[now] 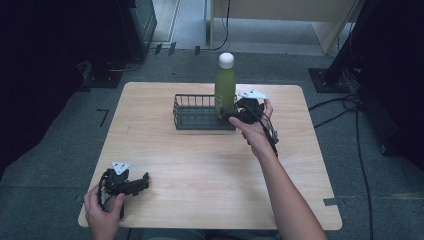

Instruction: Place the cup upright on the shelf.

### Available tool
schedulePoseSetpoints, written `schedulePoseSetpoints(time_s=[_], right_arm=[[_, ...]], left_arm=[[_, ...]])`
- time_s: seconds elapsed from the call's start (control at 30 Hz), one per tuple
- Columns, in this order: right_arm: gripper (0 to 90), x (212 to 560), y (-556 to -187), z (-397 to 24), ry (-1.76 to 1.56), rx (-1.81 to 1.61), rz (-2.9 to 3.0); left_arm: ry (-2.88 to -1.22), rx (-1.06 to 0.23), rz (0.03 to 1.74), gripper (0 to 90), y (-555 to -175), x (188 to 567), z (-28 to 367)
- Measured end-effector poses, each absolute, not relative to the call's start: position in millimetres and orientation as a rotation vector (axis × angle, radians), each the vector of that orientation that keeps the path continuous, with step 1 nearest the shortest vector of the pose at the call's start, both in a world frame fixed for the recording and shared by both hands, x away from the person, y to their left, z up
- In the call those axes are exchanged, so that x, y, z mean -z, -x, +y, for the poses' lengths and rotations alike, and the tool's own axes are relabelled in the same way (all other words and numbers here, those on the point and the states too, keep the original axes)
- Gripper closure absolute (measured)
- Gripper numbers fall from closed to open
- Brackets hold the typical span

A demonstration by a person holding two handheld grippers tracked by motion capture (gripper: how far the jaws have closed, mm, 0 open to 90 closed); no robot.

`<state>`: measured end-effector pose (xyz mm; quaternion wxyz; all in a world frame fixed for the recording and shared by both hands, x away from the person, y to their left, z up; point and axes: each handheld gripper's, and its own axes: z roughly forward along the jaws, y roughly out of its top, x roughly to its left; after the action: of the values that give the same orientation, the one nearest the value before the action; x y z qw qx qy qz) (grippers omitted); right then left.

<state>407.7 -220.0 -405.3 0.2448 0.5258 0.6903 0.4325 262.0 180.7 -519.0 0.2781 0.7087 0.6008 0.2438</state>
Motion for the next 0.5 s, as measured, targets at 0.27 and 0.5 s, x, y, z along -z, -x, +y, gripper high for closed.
schedulePoseSetpoints(time_s=[0.27,0.5], right_arm=[[0.0,411,-392,-234,-1.438,-1.177,1.875],[0.0,421,-379,-247,-1.448,-1.155,1.871]], left_arm=[[-1.902,-0.654,1.613,0.0,-262,519,181],[-1.902,-0.654,1.612,0.0,-262,519,181]])
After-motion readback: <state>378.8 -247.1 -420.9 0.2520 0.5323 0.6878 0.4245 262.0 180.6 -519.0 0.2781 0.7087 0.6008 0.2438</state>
